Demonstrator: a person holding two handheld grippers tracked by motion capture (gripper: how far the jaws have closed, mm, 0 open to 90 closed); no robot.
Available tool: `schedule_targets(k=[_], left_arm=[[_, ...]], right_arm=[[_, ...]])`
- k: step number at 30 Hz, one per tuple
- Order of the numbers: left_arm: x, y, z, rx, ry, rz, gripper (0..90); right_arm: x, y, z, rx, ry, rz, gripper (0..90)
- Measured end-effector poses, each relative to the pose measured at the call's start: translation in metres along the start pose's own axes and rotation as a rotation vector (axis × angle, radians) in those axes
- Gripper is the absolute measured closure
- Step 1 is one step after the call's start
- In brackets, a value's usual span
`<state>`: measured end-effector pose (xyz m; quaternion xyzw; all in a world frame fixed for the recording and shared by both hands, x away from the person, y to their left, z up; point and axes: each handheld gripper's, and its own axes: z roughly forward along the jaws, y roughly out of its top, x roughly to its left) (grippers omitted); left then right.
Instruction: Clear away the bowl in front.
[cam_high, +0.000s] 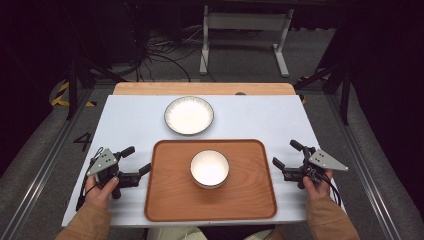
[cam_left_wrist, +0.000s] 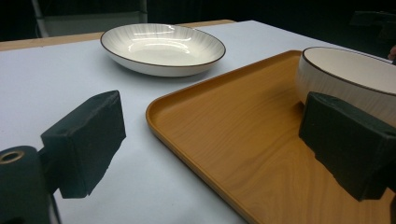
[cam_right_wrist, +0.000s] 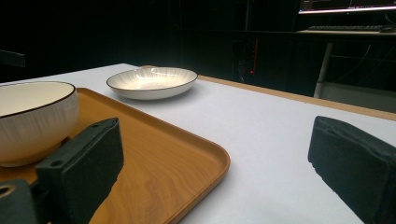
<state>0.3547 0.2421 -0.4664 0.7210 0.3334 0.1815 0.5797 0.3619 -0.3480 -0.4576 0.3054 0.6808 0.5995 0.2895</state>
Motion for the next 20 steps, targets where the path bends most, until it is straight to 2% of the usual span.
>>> schedule_targets(k=[8,20], left_arm=[[-0.0007,-0.0016,0.0029,0.022,0.002,0.006,8.3],[-0.0008,-0.0016,0.0035,0.024,-0.002,0.001,8.3]], right_arm=[[0.0001,0.0,0.0,0.001,0.001,-0.001,4.2],[0.0001,0.0,0.0,0.001,0.002,-0.002,4.2]])
